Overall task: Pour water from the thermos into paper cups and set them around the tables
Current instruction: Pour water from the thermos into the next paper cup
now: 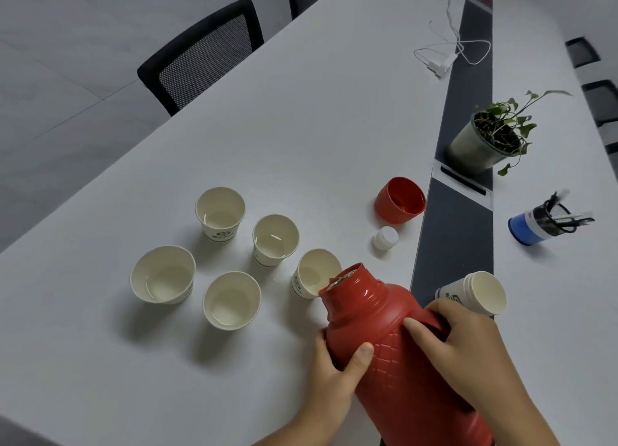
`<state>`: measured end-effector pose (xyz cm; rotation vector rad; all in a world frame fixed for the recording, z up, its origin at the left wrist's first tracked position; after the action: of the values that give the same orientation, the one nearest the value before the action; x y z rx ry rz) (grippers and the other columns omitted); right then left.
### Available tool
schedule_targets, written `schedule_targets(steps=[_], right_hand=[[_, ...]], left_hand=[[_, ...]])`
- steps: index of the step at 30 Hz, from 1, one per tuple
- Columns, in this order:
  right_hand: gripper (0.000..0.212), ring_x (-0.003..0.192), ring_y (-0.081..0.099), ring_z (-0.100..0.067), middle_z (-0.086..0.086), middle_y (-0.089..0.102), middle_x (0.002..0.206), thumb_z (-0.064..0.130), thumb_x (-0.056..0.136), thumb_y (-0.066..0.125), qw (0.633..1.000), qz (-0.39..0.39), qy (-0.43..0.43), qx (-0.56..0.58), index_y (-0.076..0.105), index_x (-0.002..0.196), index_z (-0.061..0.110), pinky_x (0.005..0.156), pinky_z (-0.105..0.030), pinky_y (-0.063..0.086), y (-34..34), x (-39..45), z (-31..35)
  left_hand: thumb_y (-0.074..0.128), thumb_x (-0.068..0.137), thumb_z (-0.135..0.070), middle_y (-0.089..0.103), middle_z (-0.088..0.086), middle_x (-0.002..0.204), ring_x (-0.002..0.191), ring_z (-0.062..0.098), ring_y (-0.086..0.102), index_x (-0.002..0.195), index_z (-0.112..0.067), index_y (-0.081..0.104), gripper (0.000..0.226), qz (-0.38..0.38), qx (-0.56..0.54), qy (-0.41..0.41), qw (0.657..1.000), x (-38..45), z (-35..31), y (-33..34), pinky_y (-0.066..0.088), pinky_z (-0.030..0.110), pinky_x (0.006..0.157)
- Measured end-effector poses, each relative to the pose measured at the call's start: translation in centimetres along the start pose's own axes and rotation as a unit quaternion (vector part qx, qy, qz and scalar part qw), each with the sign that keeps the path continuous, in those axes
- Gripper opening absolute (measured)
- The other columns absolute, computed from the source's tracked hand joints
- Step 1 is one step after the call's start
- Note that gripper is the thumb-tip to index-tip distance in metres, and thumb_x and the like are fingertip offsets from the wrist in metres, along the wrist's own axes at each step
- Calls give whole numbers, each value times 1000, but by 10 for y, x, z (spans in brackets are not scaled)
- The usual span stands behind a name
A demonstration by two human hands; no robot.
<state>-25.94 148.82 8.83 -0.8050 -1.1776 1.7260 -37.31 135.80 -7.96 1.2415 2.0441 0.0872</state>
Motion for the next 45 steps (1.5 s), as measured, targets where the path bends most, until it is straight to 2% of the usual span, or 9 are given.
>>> schedule_targets(steps=[15,20,45], right_hand=[[26,64,64,-5,18,63,65,34,87,89,1000,2,-1,4,66,77,40,62,-31,53,0,2,4],[25,65,64,-4,18,64,66,33,87,89,1000,9,-3,2,67,77,39,62,-32,53,-2,4,3],[23,67,64,-6,17,65,69,34,89,87,1000,27,7,-6,67,79,37,64,-32,53,-4,8,8]], left_hand=[[94,81,-45,77,-2,127,117,14,75,142,-23,54,76,14,-19,-6,1000,1,-2,-1,61,35,101],[93,83,-42,77,-2,127,116,14,75,140,-25,55,71,21,-26,-6,999,0,-4,-1,61,35,101],[92,83,-43,78,-3,125,115,13,75,140,-25,56,70,11,-21,-12,1000,0,-3,0,61,35,101]])
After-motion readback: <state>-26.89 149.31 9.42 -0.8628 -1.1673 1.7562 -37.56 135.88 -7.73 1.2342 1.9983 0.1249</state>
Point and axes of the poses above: each hand's wrist, its own x-axis towards the middle knuckle, its own y-axis out of the palm, z = x × y, the point moved 4 cm from there along x, towards the middle knuckle
